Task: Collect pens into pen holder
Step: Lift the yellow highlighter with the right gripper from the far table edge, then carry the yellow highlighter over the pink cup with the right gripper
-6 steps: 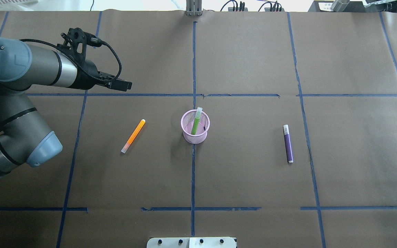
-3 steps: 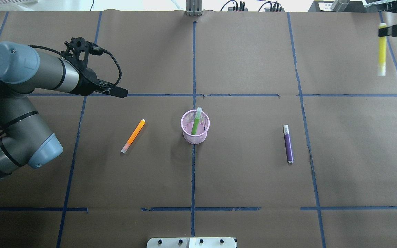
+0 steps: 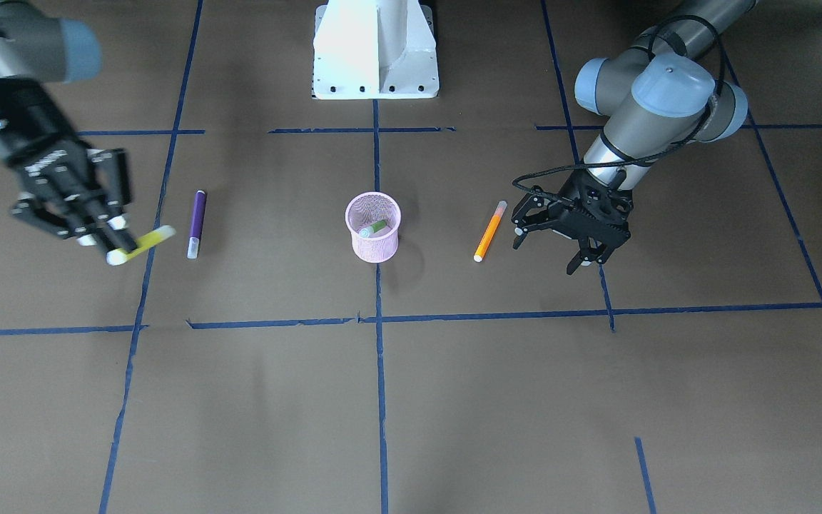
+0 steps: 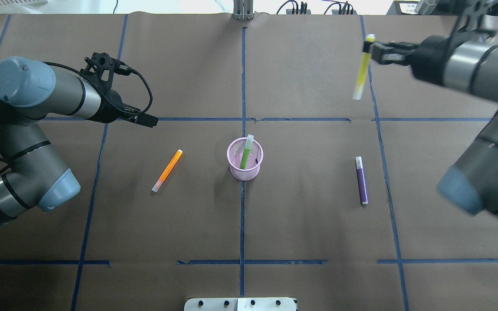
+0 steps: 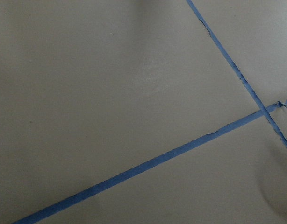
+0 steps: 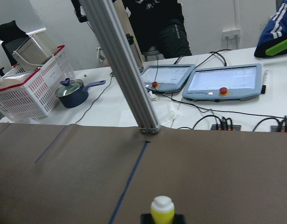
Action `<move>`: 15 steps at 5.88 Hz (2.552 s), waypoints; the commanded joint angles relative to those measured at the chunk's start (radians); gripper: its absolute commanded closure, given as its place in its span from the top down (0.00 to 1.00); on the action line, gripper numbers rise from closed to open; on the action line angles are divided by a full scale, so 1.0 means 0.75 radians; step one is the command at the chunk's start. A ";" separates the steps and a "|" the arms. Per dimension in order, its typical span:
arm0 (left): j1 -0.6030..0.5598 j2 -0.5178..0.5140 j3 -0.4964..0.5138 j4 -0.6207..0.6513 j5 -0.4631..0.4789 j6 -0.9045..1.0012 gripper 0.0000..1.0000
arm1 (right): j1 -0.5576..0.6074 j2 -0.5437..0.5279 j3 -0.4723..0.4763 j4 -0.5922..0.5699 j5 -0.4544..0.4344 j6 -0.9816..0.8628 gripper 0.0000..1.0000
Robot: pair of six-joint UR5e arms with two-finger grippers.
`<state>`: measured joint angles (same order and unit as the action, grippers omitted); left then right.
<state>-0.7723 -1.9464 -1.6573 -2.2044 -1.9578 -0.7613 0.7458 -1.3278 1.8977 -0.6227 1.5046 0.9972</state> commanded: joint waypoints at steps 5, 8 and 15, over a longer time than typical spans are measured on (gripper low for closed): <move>0.003 -0.013 0.068 -0.016 0.001 0.003 1.00 | -0.540 0.347 -0.094 -0.262 -0.713 -0.064 0.00; 0.003 0.000 0.079 -0.022 0.001 0.005 1.00 | -0.598 0.441 -0.278 -0.268 -0.809 -0.062 0.00; 0.013 -0.029 0.078 -0.014 -0.002 0.001 1.00 | -0.590 0.435 -0.198 -0.416 -0.692 -0.209 1.00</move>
<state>-0.7662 -1.9591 -1.5980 -2.2197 -1.9582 -0.7594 0.2674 -1.0019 1.6997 -0.8617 0.9069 0.8511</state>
